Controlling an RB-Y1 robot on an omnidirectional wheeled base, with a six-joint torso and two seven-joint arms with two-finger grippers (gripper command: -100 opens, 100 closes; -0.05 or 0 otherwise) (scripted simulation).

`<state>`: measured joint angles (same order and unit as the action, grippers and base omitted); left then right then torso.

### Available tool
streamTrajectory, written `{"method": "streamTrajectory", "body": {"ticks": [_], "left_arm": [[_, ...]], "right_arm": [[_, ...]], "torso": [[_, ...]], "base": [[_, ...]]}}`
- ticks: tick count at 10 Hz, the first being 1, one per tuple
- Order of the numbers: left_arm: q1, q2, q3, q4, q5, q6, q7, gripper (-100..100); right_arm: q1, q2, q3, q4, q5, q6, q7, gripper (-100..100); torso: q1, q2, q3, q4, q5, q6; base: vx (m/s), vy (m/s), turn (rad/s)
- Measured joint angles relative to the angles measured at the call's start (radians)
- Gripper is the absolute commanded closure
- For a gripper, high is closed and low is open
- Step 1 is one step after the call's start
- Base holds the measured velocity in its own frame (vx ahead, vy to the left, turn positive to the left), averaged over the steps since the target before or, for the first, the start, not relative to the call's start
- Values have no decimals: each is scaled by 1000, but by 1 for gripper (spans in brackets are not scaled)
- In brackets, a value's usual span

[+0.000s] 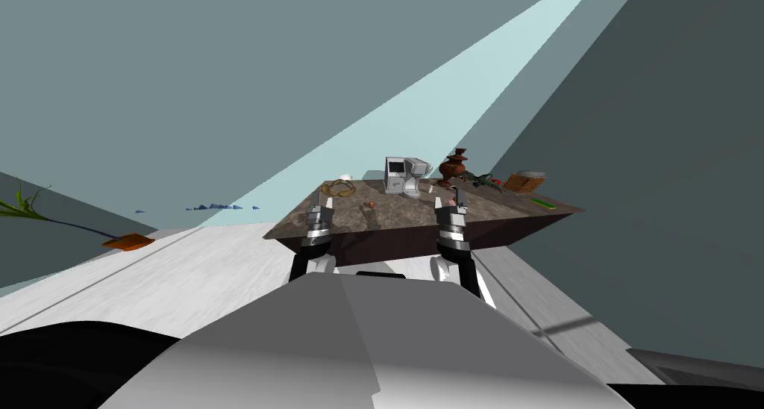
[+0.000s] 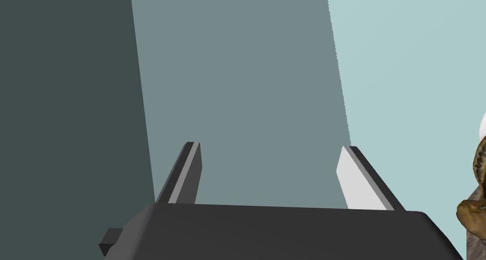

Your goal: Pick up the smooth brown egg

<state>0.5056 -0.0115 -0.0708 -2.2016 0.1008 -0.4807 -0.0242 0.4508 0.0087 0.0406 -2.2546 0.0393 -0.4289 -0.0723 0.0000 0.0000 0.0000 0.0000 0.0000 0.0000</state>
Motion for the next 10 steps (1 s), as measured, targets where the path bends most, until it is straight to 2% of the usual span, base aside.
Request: {"method": "streamTrajectory", "body": {"ticks": [3, 5, 7, 10], "left_arm": [[-26, 67, 4, 35, 9, 42, 22, -100], [-61, 111, 20, 56, 24, 99, 46, -100], [-100, 142, 21, 99, 34, 152, 71, -100], [-134, 165, 27, 124, 45, 220, 93, -100]], "right_arm": [[0, 0, 0, 0, 0, 0, 0, 0], [0, 0, 0, 0, 0, 0, 0, 0], [0, 0, 0, 0, 0, 0, 0, 0], [0, 0, 0, 0, 0, 0, 0, 0]], "torso": [[4, 4, 2, 1, 1, 0], [4, 5, 3, 1, 1, 0], [3, 4, 2, 1, 1, 0], [0, 3, 2, 1, 0, 0]], "base": [[-68, 53, 39], [-68, 45, 58], [-57, 30, 34], [-43, 5, 41]]}}
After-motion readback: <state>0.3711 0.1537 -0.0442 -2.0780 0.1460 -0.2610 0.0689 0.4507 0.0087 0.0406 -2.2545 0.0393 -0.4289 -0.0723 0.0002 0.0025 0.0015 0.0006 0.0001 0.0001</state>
